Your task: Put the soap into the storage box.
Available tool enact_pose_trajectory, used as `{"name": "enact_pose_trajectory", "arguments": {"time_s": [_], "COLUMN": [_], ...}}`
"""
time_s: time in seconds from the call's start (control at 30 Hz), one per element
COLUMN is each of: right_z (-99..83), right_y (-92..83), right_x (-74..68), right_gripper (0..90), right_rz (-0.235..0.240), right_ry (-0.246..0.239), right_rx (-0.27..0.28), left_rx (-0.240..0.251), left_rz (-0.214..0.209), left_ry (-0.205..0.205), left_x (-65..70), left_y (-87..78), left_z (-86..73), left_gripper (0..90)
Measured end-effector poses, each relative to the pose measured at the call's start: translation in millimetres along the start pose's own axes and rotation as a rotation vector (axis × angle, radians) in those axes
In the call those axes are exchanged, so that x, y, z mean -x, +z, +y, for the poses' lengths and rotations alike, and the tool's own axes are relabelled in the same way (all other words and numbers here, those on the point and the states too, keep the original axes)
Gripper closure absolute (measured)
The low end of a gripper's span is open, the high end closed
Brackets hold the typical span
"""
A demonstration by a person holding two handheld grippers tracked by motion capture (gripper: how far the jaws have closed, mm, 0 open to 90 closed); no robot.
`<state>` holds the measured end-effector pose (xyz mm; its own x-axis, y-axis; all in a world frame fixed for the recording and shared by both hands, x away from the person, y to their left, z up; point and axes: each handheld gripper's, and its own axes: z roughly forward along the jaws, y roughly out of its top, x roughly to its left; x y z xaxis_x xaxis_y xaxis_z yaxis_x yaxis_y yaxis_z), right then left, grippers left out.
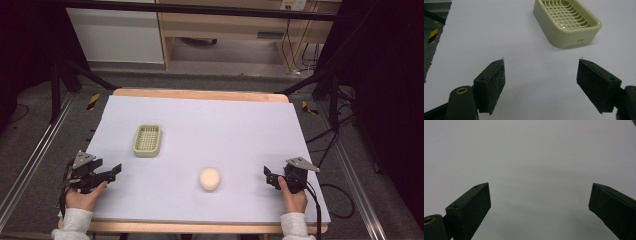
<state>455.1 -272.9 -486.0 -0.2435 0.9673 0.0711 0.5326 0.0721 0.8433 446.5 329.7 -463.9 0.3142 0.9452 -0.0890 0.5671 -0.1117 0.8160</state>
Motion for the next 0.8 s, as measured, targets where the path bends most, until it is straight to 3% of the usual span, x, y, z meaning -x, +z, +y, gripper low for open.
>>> {"name": "enact_pose_trajectory", "arguments": {"time_s": [0.8], "right_z": [0.0], "right_y": [1.6], "right_x": [-2.9], "right_gripper": [4.5], "right_rz": [-0.016], "right_ry": [-0.029], "right_rx": [-0.013], "left_rx": [0.006], "left_rz": [-0.048], "left_ry": [0.056], "left_x": [28.6], "left_y": [-2.6], "left_z": [11.6], "left_gripper": [24.5]}}
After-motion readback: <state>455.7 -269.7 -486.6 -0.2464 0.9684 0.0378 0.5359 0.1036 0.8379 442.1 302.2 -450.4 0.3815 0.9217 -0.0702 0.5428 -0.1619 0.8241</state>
